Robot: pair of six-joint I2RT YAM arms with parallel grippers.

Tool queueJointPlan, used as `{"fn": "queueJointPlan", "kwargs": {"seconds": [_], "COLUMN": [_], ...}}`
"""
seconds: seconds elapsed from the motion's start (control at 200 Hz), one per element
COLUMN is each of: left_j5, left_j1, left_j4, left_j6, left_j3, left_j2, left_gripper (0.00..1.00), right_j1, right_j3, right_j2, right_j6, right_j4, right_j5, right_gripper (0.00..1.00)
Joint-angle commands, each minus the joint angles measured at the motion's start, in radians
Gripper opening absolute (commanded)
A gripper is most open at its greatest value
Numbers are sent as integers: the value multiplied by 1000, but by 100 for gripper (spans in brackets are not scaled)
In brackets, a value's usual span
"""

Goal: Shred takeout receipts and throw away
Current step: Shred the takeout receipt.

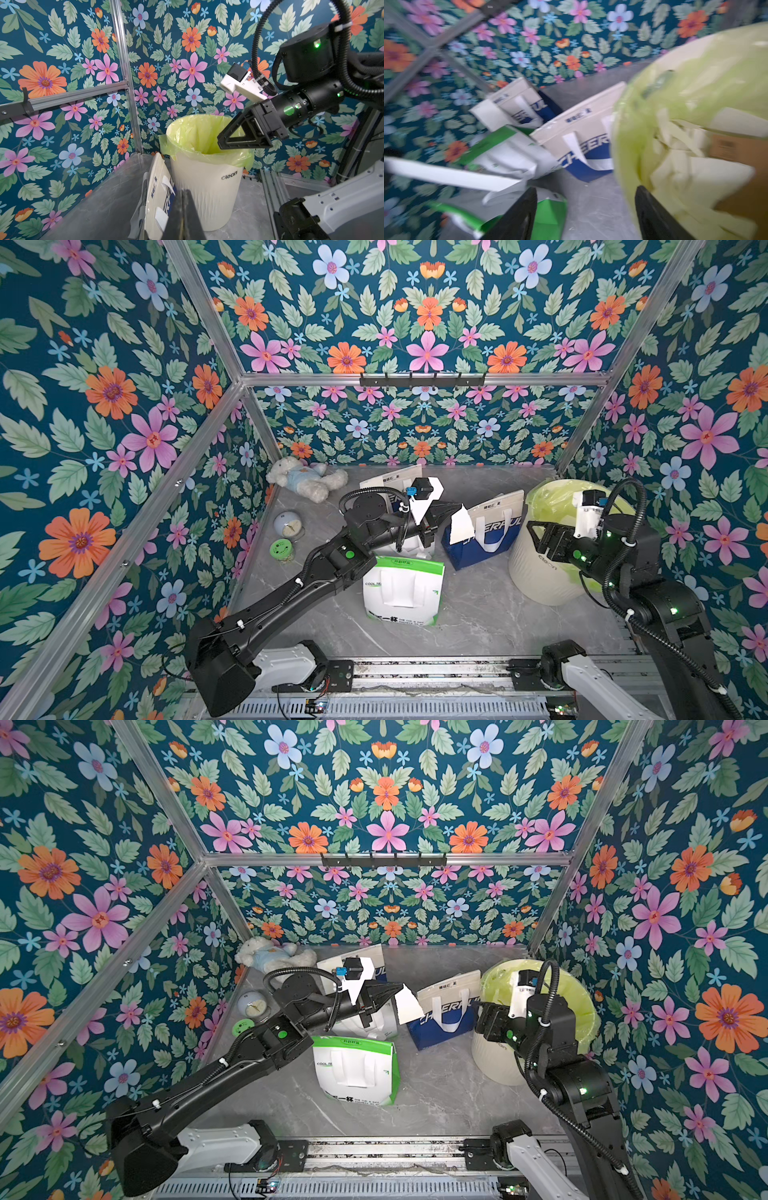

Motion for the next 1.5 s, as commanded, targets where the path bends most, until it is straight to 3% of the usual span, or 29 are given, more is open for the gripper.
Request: {"fn": "queueJointPlan", "kwargs": {"seconds": [0.0,0.085,0.21,0.395,0.545,0.755,0.93,1.02,1.18,1.245,1.315,1.325,1.41,1.435,1.495], "left_j5": [23,39,64,91,99,84,44,41,38,34,42,44,41,39,45], "left_j1": [-1,0,0,-3,-3,-3,-3,-3,-3,-3,-3,-3,-3,-3,-3], "left_j4": [216,338,504,567,640,672,714,747,758,740,690,678,515,455,314], "left_j6": [-155,-250,-356,-426,-485,-503,-535,-561,-573,-561,-534,-529,-454,-415,-316], "left_j3": [-32,-63,-111,-114,-117,-115,-115,-113,-114,-114,-105,-104,-71,-58,-24], "left_j2": [5,7,-1,-11,-5,4,26,42,48,42,35,35,17,9,-8], "left_gripper": [0,0,0,0,0,0,0,0,0,0,0,3,68,95,99], "right_j1": [1,1,1,1,2,14,54,68,76,76,77,77,78,77,76], "right_j3": [-48,-100,-149,-209,-227,-237,-240,-245,-242,-234,-224,-222,-193,-179,-151], "right_j2": [2,-1,-1,31,59,67,67,71,72,70,68,67,70,74,83], "right_j6": [22,84,92,153,189,240,233,234,244,248,249,250,247,235,202], "right_j4": [241,394,530,754,849,940,946,957,951,910,862,855,751,717,648], "right_j5": [-420,-530,-561,-674,-717,-781,-785,-779,-751,-719,-696,-690,-655,-661,-684], "right_gripper": [76,80,81,81,76,58,55,46,20,0,0,0,0,0,0]}}
